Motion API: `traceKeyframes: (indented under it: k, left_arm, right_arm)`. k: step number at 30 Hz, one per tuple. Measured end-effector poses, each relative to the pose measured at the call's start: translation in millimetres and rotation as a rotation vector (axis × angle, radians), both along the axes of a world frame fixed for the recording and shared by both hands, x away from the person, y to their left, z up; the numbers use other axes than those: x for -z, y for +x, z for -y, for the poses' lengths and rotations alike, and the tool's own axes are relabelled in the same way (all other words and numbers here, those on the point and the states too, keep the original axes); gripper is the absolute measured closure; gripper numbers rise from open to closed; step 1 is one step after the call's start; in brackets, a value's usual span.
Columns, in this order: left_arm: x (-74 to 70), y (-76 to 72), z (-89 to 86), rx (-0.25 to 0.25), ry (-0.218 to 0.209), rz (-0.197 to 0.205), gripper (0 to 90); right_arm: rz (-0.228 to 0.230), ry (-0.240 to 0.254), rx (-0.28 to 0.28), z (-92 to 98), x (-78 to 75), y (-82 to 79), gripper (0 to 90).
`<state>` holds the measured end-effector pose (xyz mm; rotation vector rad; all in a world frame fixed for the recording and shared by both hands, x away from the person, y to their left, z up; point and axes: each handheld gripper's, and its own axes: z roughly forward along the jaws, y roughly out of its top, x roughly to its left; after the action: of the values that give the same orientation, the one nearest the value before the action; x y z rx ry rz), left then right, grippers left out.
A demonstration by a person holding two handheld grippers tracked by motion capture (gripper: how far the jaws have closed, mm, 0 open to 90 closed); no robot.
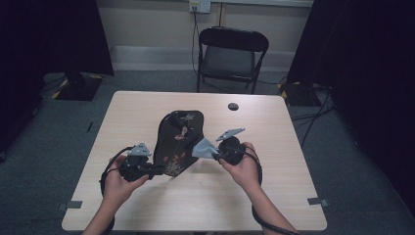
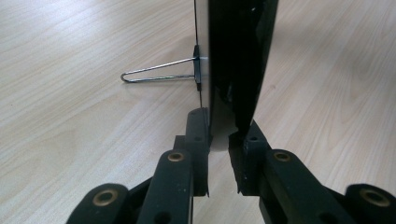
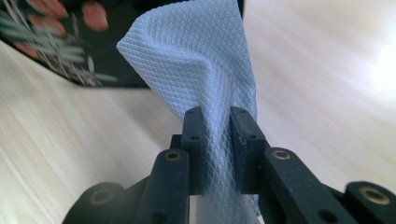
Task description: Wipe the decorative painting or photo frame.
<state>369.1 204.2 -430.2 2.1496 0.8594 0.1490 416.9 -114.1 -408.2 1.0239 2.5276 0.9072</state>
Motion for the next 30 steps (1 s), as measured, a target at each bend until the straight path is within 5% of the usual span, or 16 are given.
traceKeyframes:
  k: [17, 30]
  left_arm:
    - [0.0, 0.4, -0.2, 0.002, 0.001, 0.0, 78.6]
    - [0.5, 1.1, -0.4, 0.006, 0.001, 0.0, 78.7]
  right_arm:
    - [0.141, 0.058, -0.019, -12.0, -101.8, 6.6, 78.0]
    - [0.146, 0.063, -0.003, -27.2, -105.6, 16.2, 78.1]
